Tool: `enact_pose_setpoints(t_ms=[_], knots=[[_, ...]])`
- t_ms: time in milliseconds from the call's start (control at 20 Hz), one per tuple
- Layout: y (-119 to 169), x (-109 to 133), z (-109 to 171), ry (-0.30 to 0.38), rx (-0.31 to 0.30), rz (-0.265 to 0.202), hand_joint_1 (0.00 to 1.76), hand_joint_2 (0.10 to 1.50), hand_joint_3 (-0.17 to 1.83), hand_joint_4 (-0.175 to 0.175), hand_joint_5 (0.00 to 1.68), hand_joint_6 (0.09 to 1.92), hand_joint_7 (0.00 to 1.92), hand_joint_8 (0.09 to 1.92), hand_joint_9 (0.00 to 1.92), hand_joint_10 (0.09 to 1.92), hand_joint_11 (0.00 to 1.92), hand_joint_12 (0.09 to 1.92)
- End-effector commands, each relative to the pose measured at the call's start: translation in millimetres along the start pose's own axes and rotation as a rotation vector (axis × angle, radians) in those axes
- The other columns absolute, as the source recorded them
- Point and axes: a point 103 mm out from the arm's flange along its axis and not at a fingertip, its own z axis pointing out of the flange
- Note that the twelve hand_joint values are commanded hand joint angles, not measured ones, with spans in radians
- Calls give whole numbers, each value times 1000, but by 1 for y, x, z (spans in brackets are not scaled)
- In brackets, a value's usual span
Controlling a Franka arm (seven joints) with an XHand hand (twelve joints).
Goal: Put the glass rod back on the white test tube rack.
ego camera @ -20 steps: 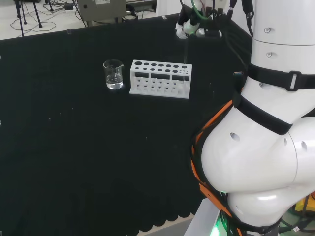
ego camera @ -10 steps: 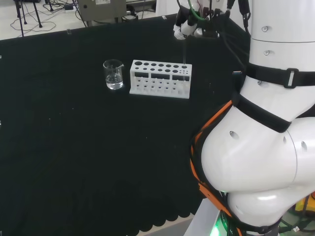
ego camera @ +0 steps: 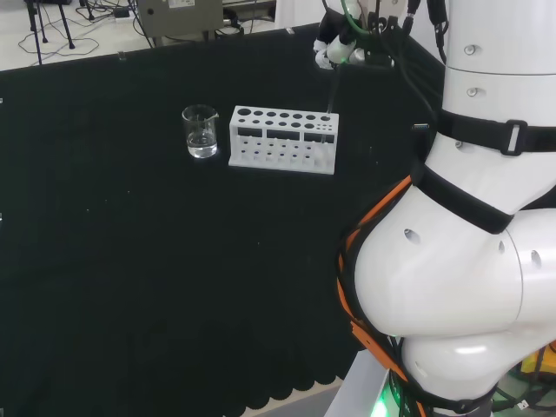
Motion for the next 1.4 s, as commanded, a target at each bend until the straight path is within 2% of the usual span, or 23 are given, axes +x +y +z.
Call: enact_pose_setpoints(t_ms=[50, 150, 400, 1000, 1400], knots=[[0, 3, -3, -3, 12, -14, 1250, 444, 972, -175, 806, 928, 1174, 707, 1832, 510, 1495, 810], [0, 4, -4, -7, 15, -17, 1247, 422, 988, -175, 737, 942, 1107, 705, 1841, 491, 1530, 812], [-2, 5, -10, -15, 6, -15, 1253, 411, 986, -175, 690, 940, 1062, 704, 1851, 480, 1563, 817], [-16, 9, -34, -33, -35, -11, 1264, 414, 970, -175, 698, 936, 1063, 711, 1887, 489, 1587, 810], [-41, 22, -55, -39, -69, -25, 1267, 422, 946, -175, 740, 911, 1101, 692, 1895, 501, 1600, 789]])
